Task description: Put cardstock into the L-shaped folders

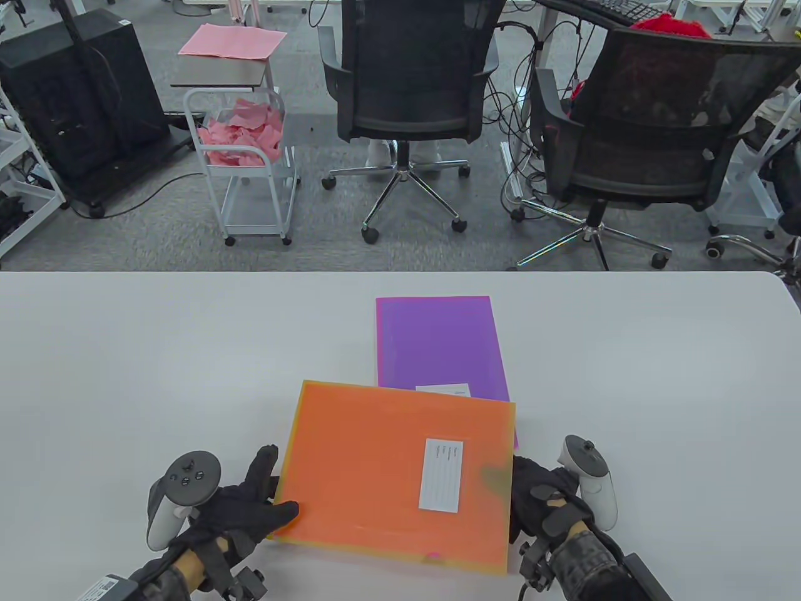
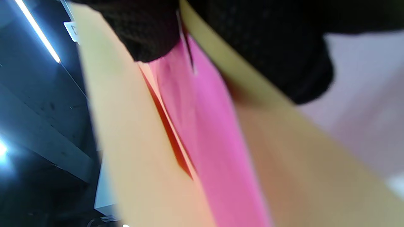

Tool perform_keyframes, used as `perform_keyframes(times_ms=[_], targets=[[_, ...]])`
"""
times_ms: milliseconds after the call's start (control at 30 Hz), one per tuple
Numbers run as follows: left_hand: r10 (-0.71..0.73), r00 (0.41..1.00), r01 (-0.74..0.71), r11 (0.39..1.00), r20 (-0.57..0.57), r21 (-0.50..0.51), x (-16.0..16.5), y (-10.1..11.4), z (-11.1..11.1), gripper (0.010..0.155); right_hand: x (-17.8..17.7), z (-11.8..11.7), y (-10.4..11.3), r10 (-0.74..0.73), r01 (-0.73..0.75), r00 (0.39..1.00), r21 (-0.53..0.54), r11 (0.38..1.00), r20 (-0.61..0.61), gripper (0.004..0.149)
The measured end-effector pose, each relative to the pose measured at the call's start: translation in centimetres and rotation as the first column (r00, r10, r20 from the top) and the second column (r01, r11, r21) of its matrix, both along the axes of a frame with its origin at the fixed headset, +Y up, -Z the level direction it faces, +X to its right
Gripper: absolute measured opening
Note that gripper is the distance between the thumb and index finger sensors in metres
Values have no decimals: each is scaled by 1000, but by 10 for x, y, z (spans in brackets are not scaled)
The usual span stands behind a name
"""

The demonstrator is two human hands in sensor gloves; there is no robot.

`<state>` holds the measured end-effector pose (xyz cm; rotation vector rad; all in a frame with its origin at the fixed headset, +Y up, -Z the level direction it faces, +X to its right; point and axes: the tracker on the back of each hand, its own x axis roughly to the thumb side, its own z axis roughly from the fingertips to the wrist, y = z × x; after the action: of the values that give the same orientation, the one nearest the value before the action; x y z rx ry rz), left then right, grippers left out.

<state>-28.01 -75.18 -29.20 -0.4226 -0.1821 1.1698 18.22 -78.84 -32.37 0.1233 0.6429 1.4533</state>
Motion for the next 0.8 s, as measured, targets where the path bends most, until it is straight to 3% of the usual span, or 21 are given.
perform_keyframes(times_ms=[67, 200, 367, 467, 667, 733, 800], targets=[[51, 997, -53, 998, -55, -38, -3, -1, -1, 77, -1, 0, 0, 32, -32, 999, 3, 999, 1, 44], [21, 994, -22, 1000, -111, -12, -9, 2, -2, 71, 0, 1, -2, 10, -10, 1000, 1, 1000, 10, 51], [21, 985, -22, 1000, -173, -2, -16, 3, -3, 63, 9, 1, -2, -187, 184, 975, 30, 982, 120, 63], [13, 982, -14, 1000, -188, -4, -18, 2, -4, 59, 13, 1, 0, -276, 266, 946, 80, 961, 169, 76], [5, 983, -4, 1000, -186, 6, -20, 3, -6, 51, 11, -3, 20, -63, 42, 989, 158, 987, 132, 80], [-42, 983, 49, 998, -177, 33, -20, 6, -7, 50, 9, -3, 28, 82, -107, 990, 225, 968, 117, 71], [-84, 977, 97, 994, -196, 56, -22, 8, -7, 50, 5, -2, 32, 206, -214, 977, 196, 957, 62, 55]])
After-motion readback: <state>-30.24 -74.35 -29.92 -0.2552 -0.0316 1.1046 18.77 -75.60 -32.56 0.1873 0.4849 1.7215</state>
